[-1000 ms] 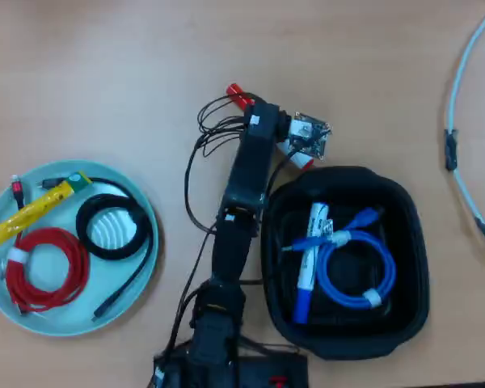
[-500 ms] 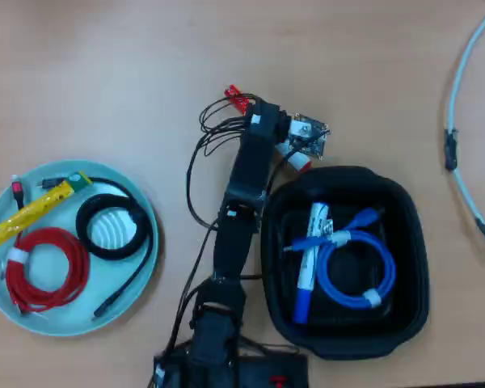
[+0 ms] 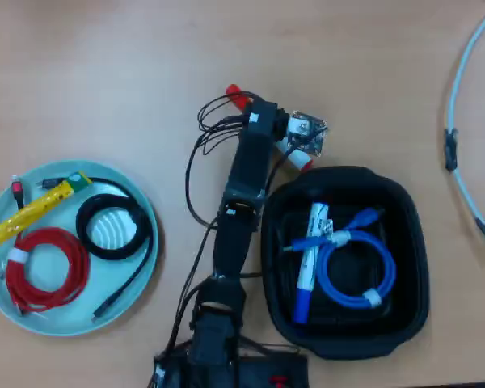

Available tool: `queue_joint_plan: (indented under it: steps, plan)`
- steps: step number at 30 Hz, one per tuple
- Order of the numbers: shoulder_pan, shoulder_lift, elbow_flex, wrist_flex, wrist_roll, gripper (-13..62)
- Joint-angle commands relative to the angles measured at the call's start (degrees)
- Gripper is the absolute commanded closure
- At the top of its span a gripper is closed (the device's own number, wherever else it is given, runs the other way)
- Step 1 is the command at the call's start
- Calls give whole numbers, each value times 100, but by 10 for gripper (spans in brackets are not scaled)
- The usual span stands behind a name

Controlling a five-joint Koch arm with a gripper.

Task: Pick up the red pen and put it in the green bowl

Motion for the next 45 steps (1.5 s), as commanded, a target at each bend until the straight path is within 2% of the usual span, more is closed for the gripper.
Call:
queue_joint_plan:
  steps: [1,3,5,11,14,27,32,45]
  plan:
    - [-9,-88,-141,0,0,98]
    - [-9,-88,-132,0,-88,102]
    - [-9,-97,-149,-9,-88,145]
    - [0,-114,-149,-9,-79,461]
    - [0,-229,-149,0,-70,581]
    - [-26,-202,-158,132,-9,568]
    - [-53,-202,-167,448,1072,567]
    - [-1002,536,-492,457,123,566]
